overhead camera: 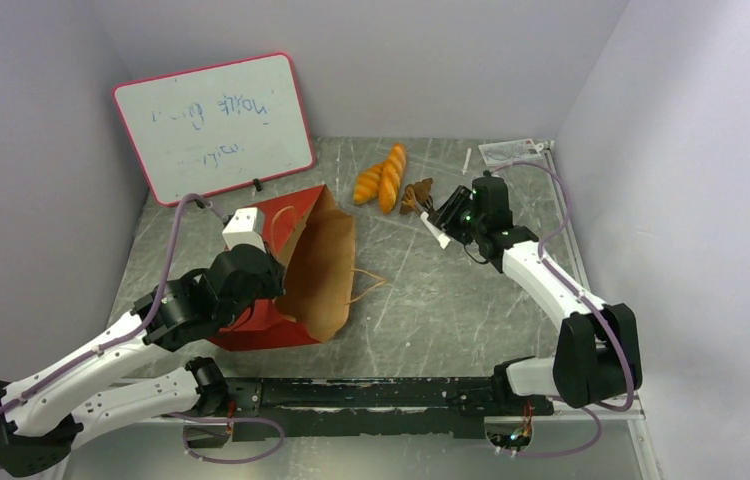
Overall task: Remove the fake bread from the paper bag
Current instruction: Place the fake bread in the container.
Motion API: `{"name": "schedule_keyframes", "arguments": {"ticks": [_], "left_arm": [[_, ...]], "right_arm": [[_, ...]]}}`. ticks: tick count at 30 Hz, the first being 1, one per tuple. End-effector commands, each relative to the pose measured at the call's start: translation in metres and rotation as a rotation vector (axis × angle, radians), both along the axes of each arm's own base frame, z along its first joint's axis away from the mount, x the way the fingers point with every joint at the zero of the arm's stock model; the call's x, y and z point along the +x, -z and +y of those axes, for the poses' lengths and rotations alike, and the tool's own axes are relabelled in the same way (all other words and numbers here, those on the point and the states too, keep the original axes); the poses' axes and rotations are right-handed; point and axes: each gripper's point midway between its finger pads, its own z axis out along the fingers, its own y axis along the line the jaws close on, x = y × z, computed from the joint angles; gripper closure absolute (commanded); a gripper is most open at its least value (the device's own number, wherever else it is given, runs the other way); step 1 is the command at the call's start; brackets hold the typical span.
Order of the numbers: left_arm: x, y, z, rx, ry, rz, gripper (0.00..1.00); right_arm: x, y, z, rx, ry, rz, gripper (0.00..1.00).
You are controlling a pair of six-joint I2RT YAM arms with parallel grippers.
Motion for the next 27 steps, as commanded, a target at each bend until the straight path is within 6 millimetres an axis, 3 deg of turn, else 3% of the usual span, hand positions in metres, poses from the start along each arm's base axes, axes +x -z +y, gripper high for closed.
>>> {"name": "schedule_keyframes", "arguments": {"ticks": [1,21,27], "left_arm": [[-0.001,-0.012,-0.004,-0.055,0.007,-0.017,0.93],[-0.002,-0.012,-0.006,-0.060,0.014,-0.010,0.93],[-0.003,-0.012,-0.007,-0.061,0.022,-0.010,0.93]], "right_arm": [[0.009,-0.037,-0.002,0.028,0.015,-0.094,0.54],[-0.010,-0.062,-0.008,0.039,0.032,-0.126,0.55],[-0.022,-0.082,-0.008,0.061,0.017,-0.161,0.57]]}}
